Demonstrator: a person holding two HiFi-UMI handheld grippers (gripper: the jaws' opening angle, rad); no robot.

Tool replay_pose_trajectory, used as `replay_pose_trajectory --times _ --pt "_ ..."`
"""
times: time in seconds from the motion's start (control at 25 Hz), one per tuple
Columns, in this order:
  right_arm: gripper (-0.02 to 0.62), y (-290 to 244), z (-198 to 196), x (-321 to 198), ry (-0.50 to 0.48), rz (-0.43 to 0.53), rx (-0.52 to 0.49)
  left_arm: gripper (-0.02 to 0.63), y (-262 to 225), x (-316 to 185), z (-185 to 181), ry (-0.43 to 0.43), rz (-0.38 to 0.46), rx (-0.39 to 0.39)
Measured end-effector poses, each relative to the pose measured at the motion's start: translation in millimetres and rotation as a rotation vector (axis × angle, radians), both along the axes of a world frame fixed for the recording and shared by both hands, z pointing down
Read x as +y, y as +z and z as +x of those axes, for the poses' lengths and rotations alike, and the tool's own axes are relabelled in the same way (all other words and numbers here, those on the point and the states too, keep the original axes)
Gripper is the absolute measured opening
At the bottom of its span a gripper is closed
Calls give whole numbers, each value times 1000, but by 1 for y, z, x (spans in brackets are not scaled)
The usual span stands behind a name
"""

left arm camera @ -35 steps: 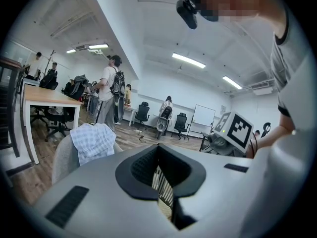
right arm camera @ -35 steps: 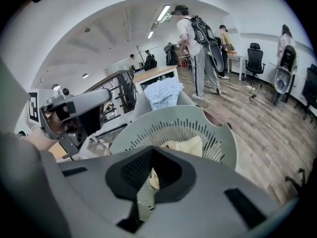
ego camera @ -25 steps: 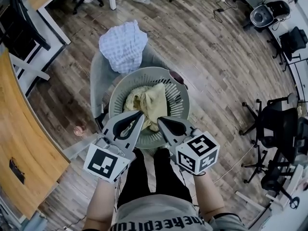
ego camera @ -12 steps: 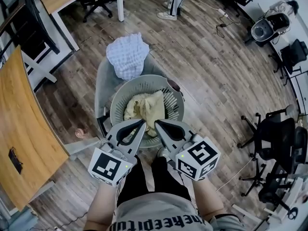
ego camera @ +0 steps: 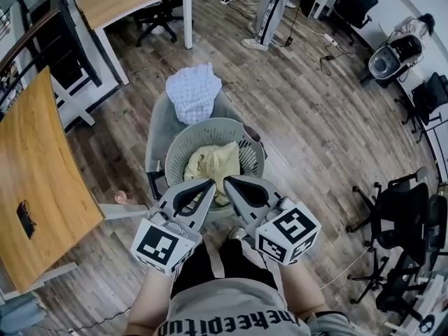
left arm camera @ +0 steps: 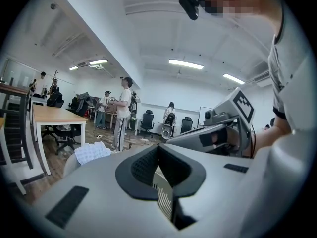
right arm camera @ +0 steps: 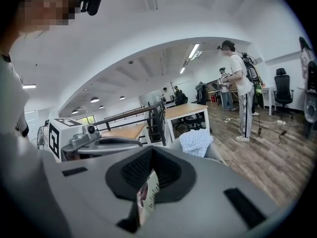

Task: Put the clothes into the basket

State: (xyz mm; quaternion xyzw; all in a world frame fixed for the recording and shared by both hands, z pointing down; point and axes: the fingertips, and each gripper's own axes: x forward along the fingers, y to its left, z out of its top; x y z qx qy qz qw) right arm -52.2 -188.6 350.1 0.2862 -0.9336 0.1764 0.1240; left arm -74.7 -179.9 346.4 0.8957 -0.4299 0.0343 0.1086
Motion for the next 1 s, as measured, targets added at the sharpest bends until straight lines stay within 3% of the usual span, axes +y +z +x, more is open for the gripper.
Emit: replay_pose_trajectory --times 1.0 --pt "9 -56 11 21 -124 186 -54 14 -51 20 19 -93 113 -20"
